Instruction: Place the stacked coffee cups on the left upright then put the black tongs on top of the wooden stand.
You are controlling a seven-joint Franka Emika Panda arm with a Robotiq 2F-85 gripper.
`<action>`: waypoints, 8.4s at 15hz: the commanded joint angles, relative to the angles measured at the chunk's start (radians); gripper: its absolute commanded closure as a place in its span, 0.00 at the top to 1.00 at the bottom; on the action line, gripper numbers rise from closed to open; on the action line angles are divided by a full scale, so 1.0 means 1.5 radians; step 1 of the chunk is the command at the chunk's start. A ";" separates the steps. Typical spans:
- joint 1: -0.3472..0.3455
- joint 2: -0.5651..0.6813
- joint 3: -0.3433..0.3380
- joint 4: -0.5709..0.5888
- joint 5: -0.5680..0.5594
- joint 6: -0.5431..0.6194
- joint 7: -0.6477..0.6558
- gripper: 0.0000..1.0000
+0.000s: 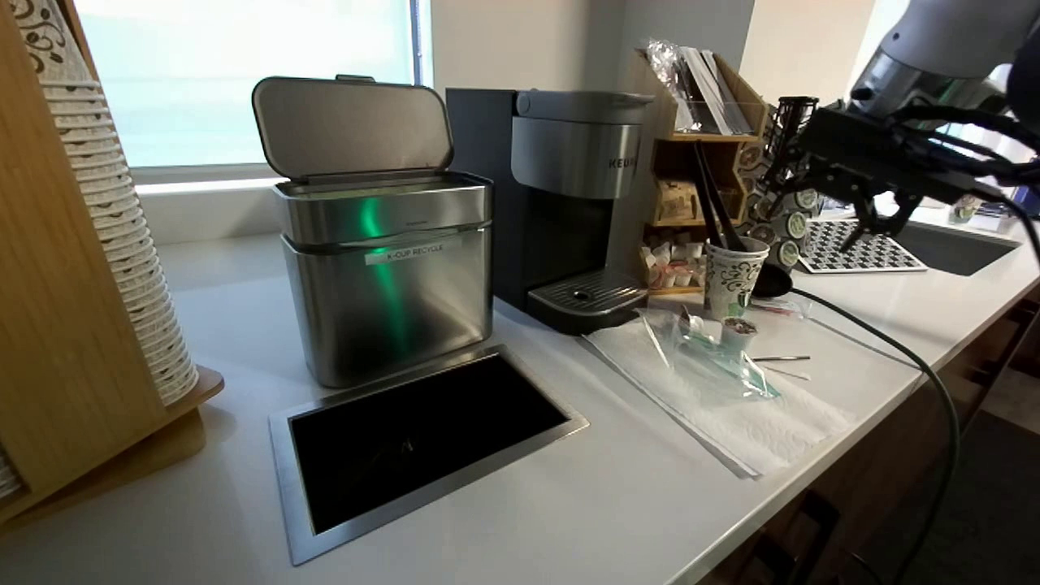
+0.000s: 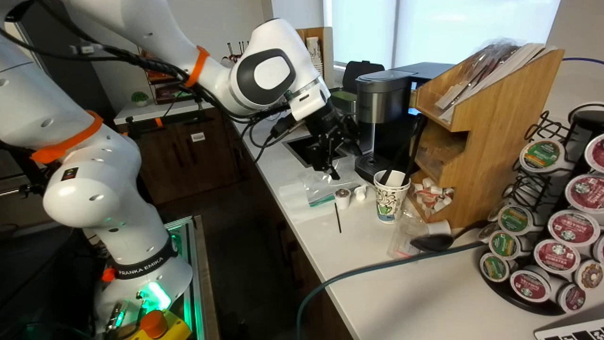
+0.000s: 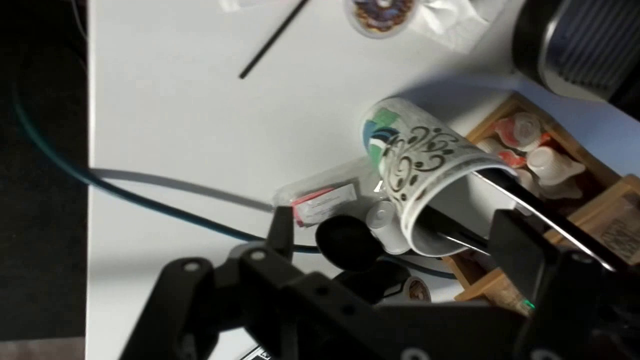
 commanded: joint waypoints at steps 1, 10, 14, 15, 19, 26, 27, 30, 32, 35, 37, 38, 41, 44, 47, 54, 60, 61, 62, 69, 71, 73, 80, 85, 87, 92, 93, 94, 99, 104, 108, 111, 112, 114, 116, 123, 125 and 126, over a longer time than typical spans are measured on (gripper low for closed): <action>0.022 -0.147 -0.058 -0.086 -0.008 -0.067 -0.180 1.00; -0.052 -0.208 -0.090 -0.074 0.105 -0.060 -0.595 1.00; -0.085 -0.201 -0.049 -0.074 0.174 -0.056 -0.657 1.00; -0.061 -0.193 -0.064 -0.074 0.203 -0.051 -0.716 1.00; -0.005 -0.180 -0.093 -0.048 0.315 -0.098 -0.920 1.00; -0.042 -0.173 -0.056 0.029 0.354 -0.244 -1.073 1.00; -0.044 -0.168 -0.054 0.043 0.352 -0.258 -1.081 1.00; -0.010 -0.138 -0.078 0.044 0.411 -0.262 -1.127 1.00; 0.006 -0.124 -0.089 0.040 0.455 -0.263 -1.171 1.00; 0.005 -0.095 -0.093 0.046 0.479 -0.248 -1.215 1.00; -0.003 -0.091 -0.090 0.053 0.487 -0.257 -1.221 1.00; -0.014 -0.099 -0.074 0.043 0.472 -0.254 -1.203 1.00; -0.014 -0.095 -0.076 0.049 0.474 -0.254 -1.208 1.00; -0.013 -0.094 -0.079 0.051 0.480 -0.236 -1.214 1.00; -0.001 -0.098 -0.090 0.064 0.491 -0.228 -1.249 1.00; -0.009 -0.038 -0.116 0.213 0.421 -0.434 -1.416 1.00; -0.022 -0.024 -0.098 0.210 0.400 -0.386 -1.405 1.00; -0.015 -0.028 -0.106 0.191 0.418 -0.328 -1.431 1.00; -0.013 -0.032 -0.108 0.171 0.418 -0.262 -1.454 1.00; 0.044 0.000 -0.158 0.102 0.539 -0.036 -1.636 1.00; 0.068 0.010 -0.168 0.086 0.598 -0.005 -1.676 1.00; 0.090 0.020 -0.176 0.076 0.654 0.043 -1.717 1.00; 0.110 0.027 -0.183 0.082 0.671 0.043 -1.714 1.00; 0.153 0.030 -0.217 0.081 0.746 0.090 -1.760 1.00; 0.170 0.031 -0.231 0.083 0.769 0.104 -1.779 1.00; 0.240 0.073 -0.301 0.111 0.871 0.117 -1.847 1.00; 0.253 0.087 -0.313 0.119 0.893 0.115 -1.854 1.00; 0.267 0.106 -0.322 0.129 0.919 0.128 -1.856 1.00; 0.311 0.183 -0.351 0.186 1.018 0.114 -1.880 1.00; 0.313 0.250 -0.340 0.223 1.043 0.102 -1.877 1.00; 0.308 0.289 -0.327 0.248 1.069 0.102 -1.892 1.00; 0.306 0.312 -0.315 0.266 1.083 0.102 -1.895 1.00; 0.305 0.317 -0.310 0.270 1.084 0.105 -1.895 0.99; 0.302 0.327 -0.302 0.277 1.091 0.106 -1.899 0.74; 0.299 0.336 -0.296 0.283 1.098 0.107 -1.902 0.61; 0.298 0.330 -0.291 0.281 1.088 0.127 -1.902 0.10; 0.304 0.309 -0.292 0.272 1.079 0.143 -1.906 0.07; 0.307 0.295 -0.292 0.265 1.076 0.152 -1.910 0.05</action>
